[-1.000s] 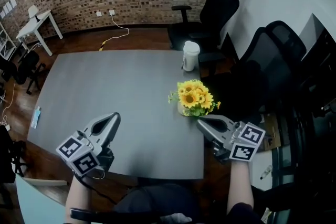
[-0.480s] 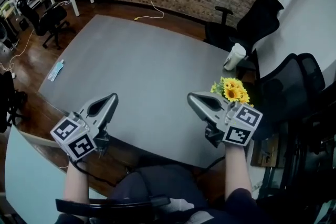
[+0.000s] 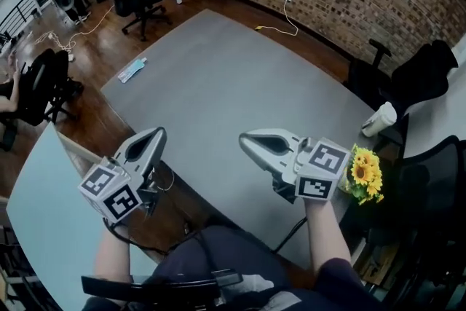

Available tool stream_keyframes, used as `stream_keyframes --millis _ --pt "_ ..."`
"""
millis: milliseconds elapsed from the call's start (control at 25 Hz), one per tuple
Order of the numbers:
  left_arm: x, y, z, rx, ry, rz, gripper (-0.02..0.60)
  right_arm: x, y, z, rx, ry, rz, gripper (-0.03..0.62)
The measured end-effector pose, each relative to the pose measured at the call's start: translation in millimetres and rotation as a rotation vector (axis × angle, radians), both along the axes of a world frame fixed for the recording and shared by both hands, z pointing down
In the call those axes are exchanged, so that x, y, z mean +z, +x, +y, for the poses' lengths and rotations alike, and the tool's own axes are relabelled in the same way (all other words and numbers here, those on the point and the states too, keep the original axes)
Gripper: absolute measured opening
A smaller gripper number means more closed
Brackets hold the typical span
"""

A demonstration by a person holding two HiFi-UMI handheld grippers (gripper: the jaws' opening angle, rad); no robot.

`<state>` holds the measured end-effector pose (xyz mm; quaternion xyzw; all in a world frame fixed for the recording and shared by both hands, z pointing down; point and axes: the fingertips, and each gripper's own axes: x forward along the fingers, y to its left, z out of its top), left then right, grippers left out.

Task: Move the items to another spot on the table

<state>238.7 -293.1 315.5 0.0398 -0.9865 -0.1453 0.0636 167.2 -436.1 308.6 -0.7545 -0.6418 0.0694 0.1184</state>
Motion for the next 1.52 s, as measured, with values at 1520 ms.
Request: stream_keyframes --millis 1520 --pt "22 221 271 -0.577 -0.088 -0.041 0.009 -6 176 295 -0.617 -0.036 0.014 -0.02"
